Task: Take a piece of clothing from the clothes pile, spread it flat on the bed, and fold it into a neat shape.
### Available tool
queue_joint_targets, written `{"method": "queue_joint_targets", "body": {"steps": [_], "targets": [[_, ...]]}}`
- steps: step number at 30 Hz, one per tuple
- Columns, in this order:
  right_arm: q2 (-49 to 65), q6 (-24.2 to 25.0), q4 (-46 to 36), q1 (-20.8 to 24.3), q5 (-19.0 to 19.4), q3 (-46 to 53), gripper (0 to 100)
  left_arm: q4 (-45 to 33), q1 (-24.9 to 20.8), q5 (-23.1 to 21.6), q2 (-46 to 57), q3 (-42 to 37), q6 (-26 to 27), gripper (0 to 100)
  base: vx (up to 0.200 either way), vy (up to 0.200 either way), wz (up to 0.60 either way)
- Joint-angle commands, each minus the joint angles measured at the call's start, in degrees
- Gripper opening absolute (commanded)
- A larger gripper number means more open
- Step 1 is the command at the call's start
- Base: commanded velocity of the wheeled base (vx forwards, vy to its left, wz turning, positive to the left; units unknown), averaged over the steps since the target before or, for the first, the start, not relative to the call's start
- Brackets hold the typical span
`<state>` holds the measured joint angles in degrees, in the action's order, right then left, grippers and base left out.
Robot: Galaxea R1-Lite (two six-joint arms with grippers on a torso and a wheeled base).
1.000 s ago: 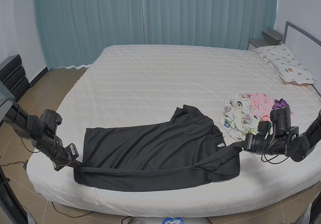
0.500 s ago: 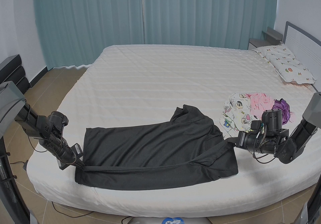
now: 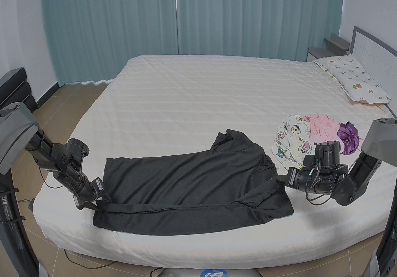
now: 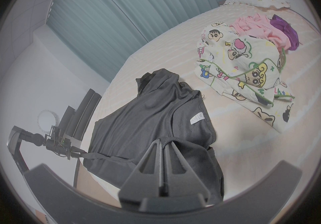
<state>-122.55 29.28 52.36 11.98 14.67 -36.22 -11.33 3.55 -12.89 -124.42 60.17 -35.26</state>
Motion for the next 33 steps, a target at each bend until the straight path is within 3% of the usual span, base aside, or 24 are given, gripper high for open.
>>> {"method": "queue_joint_targets", "body": {"steps": [1, 7, 9, 15, 16, 33], "targets": [[3.90, 1.48, -0.77, 0.06, 0.10, 1.77, 0, -0.01, 0.06, 0.14, -0.04, -0.14, -0.16, 100, 0.000, 0.000, 0.00], [7.68, 1.48, -2.79, -0.03, 0.36, 4.67, 0, -0.19, 0.58, 0.05, 0.49, -0.76, -0.25, 100, 0.000, 0.000, 0.00], [10.23, 1.83, -7.45, -0.29, 0.89, 6.07, 0, -0.36, 0.93, 0.05, 1.28, -1.02, -0.25, 100, 0.000, 0.000, 0.00], [8.91, 1.22, -10.35, 0.50, 1.07, 10.55, 0, -0.80, 1.02, -0.47, 1.63, -2.52, -0.16, 100, 0.000, 0.000, 0.00], [8.56, 1.04, -10.35, 0.59, 1.07, 11.17, 100, -0.80, 1.02, -0.47, 1.63, -2.52, -0.16, 100, 0.000, 0.000, 0.00], [1.44, 2.10, -6.30, 1.20, 0.98, 7.21, 100, 0.16, 1.02, -0.91, 1.37, -1.64, -0.34, 100, 0.000, 0.000, 0.00]]}}
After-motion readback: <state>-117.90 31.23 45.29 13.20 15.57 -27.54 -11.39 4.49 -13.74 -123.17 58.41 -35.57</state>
